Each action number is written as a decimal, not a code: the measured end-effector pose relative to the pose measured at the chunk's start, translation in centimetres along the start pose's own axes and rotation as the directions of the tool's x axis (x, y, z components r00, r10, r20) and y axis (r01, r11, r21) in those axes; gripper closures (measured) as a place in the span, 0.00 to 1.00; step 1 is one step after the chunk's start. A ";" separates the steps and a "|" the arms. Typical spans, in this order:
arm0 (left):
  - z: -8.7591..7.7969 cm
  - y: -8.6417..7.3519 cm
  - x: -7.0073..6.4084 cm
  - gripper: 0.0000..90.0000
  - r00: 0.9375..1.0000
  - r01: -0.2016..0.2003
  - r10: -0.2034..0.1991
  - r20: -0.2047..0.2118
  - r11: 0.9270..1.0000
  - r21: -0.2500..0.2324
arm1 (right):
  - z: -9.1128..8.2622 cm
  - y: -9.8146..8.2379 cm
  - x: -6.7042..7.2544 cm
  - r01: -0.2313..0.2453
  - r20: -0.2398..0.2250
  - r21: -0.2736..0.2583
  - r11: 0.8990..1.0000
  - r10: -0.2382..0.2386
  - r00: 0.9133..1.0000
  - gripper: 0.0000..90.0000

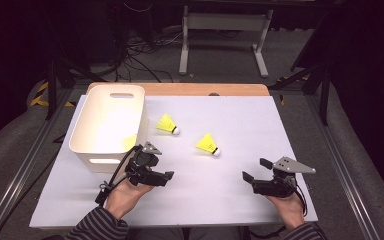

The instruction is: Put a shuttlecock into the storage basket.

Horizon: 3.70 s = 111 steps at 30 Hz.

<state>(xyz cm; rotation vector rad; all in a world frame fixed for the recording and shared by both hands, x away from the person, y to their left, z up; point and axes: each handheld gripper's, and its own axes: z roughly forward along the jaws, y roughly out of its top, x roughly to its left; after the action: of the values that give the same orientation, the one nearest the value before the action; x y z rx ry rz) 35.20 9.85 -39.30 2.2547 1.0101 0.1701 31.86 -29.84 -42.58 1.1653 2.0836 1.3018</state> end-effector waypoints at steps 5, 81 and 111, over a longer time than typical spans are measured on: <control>0.0 -0.1 0.0 0.34 1.000 0.004 -0.004 0.006 1.000 0.003 | 1.2 1.0 0.3 0.011 -0.016 0.017 1.000 -0.010 1.000 0.18; 2.5 1.3 1.1 0.33 0.999 0.051 -0.051 -0.006 0.998 0.049 | 14.7 7.4 1.6 0.104 -0.064 0.459 0.882 -0.084 0.994 0.41; 3.8 2.8 1.8 0.33 0.997 0.071 -0.070 -0.025 0.996 0.051 | 15.0 7.3 1.1 0.143 -0.092 0.478 0.866 -0.112 0.989 0.70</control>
<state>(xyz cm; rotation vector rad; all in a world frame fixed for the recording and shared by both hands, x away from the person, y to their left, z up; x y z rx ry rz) 39.58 7.75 -40.77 2.2648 1.1169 0.1408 44.97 -19.51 -43.18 1.1584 2.5763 0.7772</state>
